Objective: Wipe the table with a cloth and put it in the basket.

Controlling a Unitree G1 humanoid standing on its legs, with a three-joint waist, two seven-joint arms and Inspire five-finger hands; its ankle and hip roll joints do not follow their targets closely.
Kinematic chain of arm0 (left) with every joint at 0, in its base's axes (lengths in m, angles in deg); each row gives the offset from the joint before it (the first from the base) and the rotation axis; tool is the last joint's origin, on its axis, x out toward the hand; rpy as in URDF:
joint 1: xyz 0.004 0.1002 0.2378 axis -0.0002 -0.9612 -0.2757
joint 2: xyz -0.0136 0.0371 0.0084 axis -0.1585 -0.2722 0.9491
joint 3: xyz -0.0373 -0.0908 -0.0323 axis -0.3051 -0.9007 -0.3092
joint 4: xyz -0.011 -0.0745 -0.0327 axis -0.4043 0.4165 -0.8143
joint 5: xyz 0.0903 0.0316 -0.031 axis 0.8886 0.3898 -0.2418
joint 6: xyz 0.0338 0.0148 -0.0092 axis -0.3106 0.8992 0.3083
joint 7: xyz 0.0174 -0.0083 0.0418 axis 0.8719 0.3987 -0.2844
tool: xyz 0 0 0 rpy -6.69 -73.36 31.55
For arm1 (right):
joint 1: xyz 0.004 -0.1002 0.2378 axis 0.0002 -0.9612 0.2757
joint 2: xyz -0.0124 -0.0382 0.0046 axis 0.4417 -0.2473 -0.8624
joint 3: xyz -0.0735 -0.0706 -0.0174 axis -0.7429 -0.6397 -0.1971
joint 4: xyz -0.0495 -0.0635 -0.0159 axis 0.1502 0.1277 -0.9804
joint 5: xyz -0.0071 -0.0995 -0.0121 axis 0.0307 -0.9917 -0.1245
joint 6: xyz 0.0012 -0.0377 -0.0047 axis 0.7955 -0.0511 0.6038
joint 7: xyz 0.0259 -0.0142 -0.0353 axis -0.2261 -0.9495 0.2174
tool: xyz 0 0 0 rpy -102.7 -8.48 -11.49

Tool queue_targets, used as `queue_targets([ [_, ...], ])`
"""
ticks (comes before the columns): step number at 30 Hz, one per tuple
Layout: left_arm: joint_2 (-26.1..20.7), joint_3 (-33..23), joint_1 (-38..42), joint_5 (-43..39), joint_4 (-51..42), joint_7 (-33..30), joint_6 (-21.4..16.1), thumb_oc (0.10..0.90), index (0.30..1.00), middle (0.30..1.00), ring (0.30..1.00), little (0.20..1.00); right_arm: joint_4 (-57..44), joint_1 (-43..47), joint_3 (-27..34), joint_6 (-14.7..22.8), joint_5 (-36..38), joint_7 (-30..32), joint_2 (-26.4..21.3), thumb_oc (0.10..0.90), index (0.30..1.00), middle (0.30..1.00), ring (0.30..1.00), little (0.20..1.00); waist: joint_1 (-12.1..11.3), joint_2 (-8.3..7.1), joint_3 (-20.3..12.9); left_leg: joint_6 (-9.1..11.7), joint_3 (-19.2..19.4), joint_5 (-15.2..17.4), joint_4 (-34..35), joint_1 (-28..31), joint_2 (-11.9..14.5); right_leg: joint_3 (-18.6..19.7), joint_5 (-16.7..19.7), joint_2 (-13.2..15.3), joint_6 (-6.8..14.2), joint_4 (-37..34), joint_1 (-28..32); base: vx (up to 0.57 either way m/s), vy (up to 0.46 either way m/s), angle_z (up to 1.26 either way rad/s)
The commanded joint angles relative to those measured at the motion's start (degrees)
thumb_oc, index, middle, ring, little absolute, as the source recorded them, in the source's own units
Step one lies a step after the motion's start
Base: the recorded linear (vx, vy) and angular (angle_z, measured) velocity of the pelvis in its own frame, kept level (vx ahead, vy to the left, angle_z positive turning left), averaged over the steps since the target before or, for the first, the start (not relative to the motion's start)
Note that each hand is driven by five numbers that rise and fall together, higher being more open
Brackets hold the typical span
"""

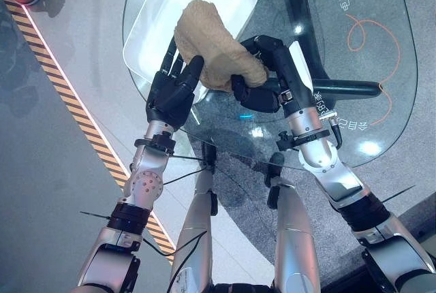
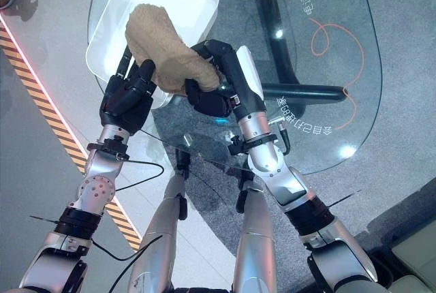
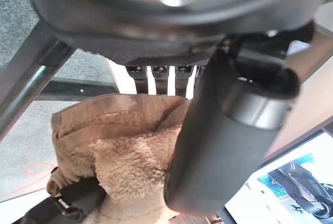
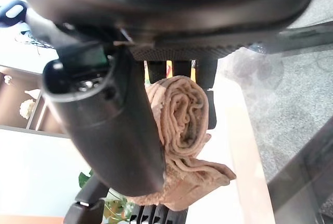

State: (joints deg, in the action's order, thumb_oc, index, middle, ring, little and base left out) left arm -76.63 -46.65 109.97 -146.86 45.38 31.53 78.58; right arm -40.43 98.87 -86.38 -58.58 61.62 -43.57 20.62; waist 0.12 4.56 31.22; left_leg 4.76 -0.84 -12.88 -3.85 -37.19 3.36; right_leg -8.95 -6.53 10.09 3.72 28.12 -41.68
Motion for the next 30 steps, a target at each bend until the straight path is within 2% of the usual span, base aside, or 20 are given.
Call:
queue_targets([
  [1,-1.26,0.35,4.28,-1.17,-7.85,4.46,-2.62,0.800,0.900,0.900,0.900,0.900,-14.46,8.49,0.14,7.00,1.58,-0.91,1.98,0.100,0.300,0.300,0.300,0.200,-0.11,-2.34,-1.43,-0.60,5.63,9.98,-6.45,3.03,-0.16,0.25,9.10,0.65,3.44,-14.32,5.63,0.00,0.000,0.00],
  [15,-0.82,0.54,4.84,-2.18,-8.47,6.38,-2.89,0.800,0.900,0.900,0.900,0.900,-13.47,8.97,-1.47,4.63,2.30,-2.72,2.09,0.100,0.300,0.300,0.300,0.200,-0.23,-2.39,-1.43,-0.48,5.52,9.86,-6.06,3.41,-0.33,0.06,9.18,0.69,3.40,-14.72,6.05,0.00,0.000,0.00],
  [18,-0.45,0.81,4.81,-2.07,-8.38,9.07,-1.80,0.800,0.900,0.900,0.900,0.900,-13.07,8.86,-2.20,3.60,2.16,-2.44,2.26,0.100,0.300,0.300,0.300,0.200,-0.19,-2.40,-1.43,-0.44,5.60,9.94,-6.11,3.46,-0.34,0.12,9.25,0.75,3.43,-14.74,5.98,0.00,0.000,0.00],
  [30,-1.12,1.68,6.01,-2.44,-9.19,12.43,1.14,0.800,0.900,0.900,0.900,0.900,-10.80,8.94,-1.81,2.14,2.91,0.05,2.44,0.100,0.300,0.300,0.300,0.200,-0.04,-2.23,-1.43,-0.54,5.80,9.95,-5.72,3.86,-0.36,0.22,9.48,0.91,3.55,-15.04,6.20,0.00,0.000,0.00],
])
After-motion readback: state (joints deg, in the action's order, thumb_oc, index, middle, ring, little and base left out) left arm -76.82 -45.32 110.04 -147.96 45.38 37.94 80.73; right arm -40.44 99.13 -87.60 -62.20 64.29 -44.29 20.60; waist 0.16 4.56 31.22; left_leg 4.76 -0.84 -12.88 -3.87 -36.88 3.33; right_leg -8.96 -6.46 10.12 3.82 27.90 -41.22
